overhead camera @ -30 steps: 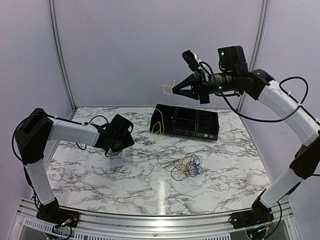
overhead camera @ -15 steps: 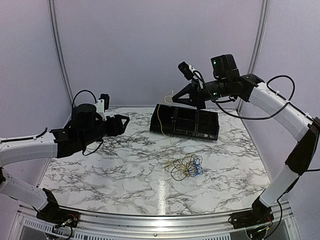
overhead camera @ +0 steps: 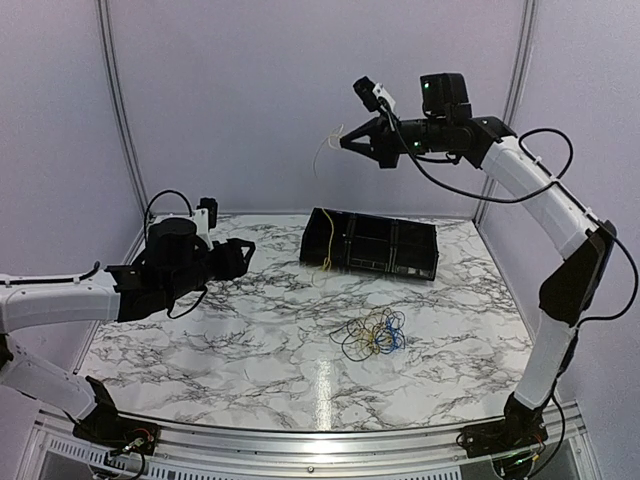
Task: Untangle the cables
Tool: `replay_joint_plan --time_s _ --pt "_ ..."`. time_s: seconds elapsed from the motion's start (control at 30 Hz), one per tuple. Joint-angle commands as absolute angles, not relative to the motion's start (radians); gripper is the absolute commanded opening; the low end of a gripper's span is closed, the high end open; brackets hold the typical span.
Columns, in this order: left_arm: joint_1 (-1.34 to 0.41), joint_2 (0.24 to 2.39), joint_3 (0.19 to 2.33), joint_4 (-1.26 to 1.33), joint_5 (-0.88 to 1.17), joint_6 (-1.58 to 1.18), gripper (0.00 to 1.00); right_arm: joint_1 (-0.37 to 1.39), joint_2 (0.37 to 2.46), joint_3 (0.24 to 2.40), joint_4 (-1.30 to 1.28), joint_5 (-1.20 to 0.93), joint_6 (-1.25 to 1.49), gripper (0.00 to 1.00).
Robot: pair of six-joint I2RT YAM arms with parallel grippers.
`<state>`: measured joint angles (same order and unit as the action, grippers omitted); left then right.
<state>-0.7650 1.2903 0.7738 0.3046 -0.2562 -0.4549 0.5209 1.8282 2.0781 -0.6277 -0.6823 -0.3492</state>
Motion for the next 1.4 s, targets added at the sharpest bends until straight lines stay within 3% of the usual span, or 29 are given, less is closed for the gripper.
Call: replay_joint_plan --time_s 0.0,0.57,1.37 --pt "-0.764 1.230 0.713 0.310 -0.314 -0.515 0.66 0.495 1.875 2.204 -0.538 -0.593 -0.358 0.00" --pt "-0.766 1.176 0.692 0.267 -0.306 -0.543 0.65 0.454 2.237 2.391 -0.306 -0.347 -0.412 0.00" --pt "-0.769 1.034 0.606 0.125 -0.359 -0.655 0.64 0.460 2.472 2.166 -0.455 -0.403 -0.545 0.00"
